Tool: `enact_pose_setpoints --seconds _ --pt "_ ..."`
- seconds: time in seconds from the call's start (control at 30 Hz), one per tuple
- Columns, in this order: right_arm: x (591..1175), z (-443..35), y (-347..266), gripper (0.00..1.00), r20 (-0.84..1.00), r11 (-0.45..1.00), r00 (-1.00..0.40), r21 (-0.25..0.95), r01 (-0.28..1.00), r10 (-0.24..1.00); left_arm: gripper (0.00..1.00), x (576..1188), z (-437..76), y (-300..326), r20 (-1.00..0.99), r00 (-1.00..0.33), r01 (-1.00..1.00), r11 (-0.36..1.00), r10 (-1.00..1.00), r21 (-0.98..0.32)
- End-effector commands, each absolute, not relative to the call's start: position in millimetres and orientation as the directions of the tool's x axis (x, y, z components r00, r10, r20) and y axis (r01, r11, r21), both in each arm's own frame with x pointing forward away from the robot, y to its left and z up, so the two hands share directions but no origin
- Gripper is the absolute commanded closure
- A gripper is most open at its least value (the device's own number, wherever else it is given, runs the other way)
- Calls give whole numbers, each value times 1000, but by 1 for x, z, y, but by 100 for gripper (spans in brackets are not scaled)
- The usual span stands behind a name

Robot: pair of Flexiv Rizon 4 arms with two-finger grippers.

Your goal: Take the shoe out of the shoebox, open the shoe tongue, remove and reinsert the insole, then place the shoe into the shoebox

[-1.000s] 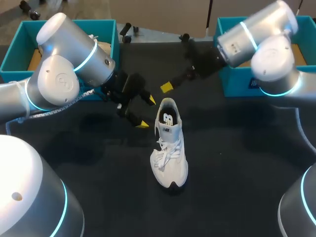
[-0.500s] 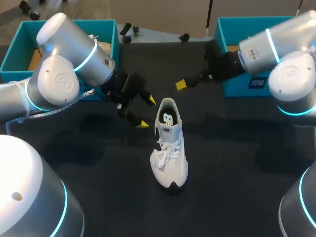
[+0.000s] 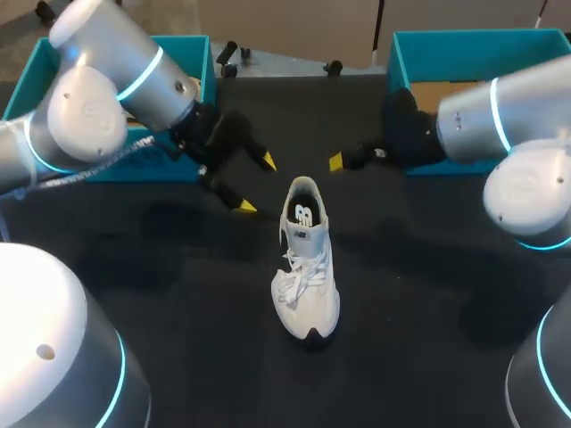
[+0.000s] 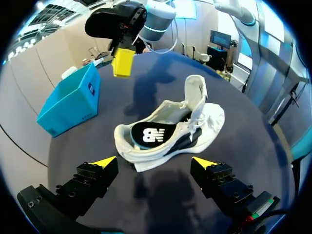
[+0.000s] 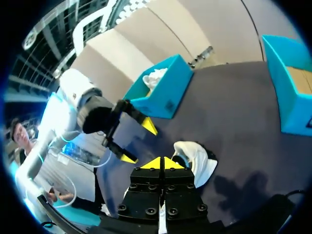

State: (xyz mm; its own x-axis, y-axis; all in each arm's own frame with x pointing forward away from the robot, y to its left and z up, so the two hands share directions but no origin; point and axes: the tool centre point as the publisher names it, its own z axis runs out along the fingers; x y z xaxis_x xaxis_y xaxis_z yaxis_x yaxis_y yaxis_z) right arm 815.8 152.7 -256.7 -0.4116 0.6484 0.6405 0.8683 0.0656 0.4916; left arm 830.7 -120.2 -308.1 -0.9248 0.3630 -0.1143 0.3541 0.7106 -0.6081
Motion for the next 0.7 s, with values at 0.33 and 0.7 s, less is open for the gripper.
enact_pose_setpoints --seconds 0.33,0.7 --pt "790 -268 194 100 409 32 -237 450 893 881 0 863 -274 -73 -138 -901 418 734 412 -535" --pt "787 -267 198 100 401 38 -237 444 895 885 0 881 -253 -46 -141 -883 457 751 448 -476"
